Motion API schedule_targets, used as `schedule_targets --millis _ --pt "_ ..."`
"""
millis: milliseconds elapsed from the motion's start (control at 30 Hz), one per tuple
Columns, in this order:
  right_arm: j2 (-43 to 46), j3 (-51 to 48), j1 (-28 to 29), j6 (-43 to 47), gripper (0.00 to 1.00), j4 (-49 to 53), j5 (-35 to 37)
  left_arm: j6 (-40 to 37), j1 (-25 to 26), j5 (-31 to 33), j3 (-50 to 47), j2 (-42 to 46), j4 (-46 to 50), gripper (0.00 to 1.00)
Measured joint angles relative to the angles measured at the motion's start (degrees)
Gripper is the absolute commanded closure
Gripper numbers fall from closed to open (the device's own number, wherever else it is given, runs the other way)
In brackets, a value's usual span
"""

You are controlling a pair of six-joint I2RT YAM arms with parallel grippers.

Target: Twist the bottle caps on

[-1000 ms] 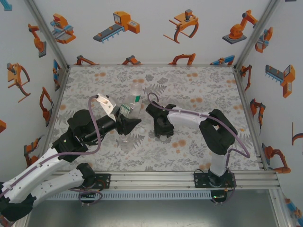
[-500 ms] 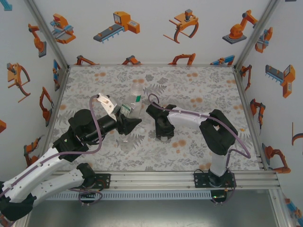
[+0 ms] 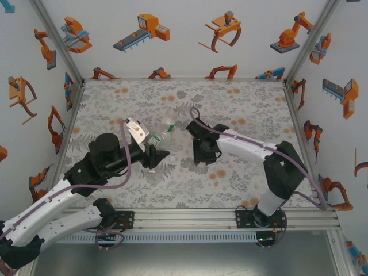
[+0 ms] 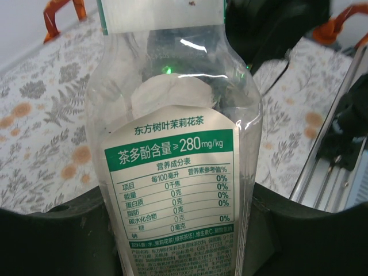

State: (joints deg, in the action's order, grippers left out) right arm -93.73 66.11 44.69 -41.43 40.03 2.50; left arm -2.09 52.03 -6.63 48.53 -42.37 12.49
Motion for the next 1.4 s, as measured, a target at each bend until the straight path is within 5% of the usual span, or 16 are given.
schedule_targets --millis 267,533,967,1400 --pt "16.2 -3.8 -7.8 7.3 0.8 -1.6 -9.0 -9.1 0.0 -2.6 0.9 -1.0 9.8 0.74" --pt "29.9 -3.1 -9.1 16.9 0.9 -3.9 -20.5 -16.8 0.0 -6.0 2.7 -2.3 15.4 0.75" --pt "38.1 2.1 -9.2 25.1 0.95 -12.5 -44.7 -27.1 3.7 -8.3 11.2 -7.8 25.7 0.97" --pt "38.5 3.0 -5.2 34.3 0.99 -13.0 -50.5 -29.5 5.3 -9.6 13.0 -10.9 26.6 1.0"
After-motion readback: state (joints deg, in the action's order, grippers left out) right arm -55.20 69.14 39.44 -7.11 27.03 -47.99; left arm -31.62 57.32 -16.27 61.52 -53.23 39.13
